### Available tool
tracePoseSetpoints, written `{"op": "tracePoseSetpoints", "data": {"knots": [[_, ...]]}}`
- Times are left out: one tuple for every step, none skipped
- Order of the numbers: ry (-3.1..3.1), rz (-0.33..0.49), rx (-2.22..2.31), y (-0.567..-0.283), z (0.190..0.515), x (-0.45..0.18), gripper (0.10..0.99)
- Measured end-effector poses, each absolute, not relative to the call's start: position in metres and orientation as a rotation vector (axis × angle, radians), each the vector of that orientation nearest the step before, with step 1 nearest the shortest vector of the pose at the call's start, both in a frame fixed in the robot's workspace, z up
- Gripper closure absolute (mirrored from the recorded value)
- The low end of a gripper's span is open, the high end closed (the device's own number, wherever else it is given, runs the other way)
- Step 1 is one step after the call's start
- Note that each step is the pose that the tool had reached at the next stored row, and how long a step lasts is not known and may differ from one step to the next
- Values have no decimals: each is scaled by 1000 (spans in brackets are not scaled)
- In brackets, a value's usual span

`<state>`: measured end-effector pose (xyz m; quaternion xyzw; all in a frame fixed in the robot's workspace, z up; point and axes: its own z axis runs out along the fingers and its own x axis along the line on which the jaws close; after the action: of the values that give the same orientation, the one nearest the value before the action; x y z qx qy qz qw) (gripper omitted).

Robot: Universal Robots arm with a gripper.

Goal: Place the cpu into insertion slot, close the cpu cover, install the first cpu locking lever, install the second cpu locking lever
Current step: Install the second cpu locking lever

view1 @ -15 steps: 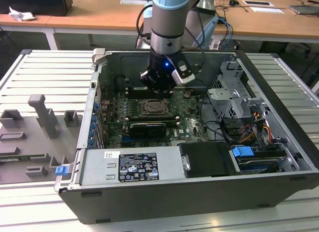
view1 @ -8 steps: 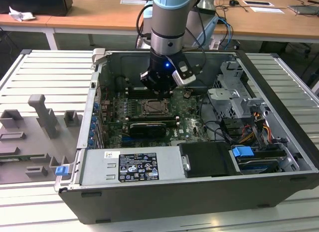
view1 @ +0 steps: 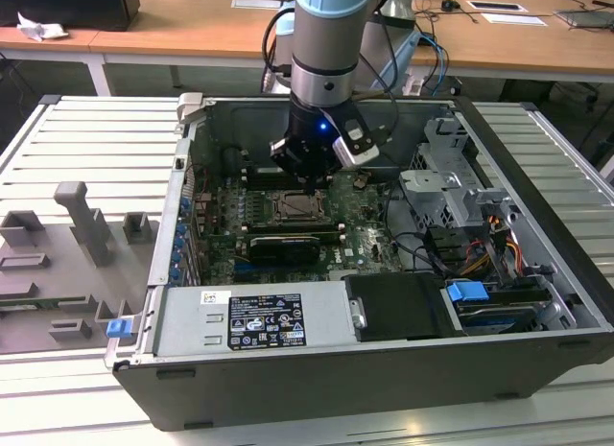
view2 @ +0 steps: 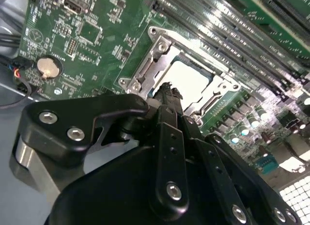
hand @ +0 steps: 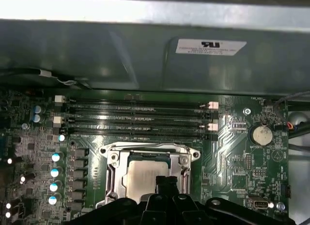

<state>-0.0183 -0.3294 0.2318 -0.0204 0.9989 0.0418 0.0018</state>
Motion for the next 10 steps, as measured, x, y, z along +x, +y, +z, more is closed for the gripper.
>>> {"op": "tracePoseSetpoints", "data": {"knots": [[3135,131,-64,-330,232,-18,980],[3135,131,-64,-331,232,-18,980],[3135,131,-64,-332,232,-18,980],[3135,131,-64,-332,232,-18,980],[3135,131,-64,-332,232,-18,980],[3135,131,-64,-332,232,-18,980],[3135,131,-64,-332,232,-18,980],[3135,131,-64,-332,232,-18,980],[3135,131,-64,-332,232,-18,980],[3135,131,-64,-332,232,-18,980]]}}
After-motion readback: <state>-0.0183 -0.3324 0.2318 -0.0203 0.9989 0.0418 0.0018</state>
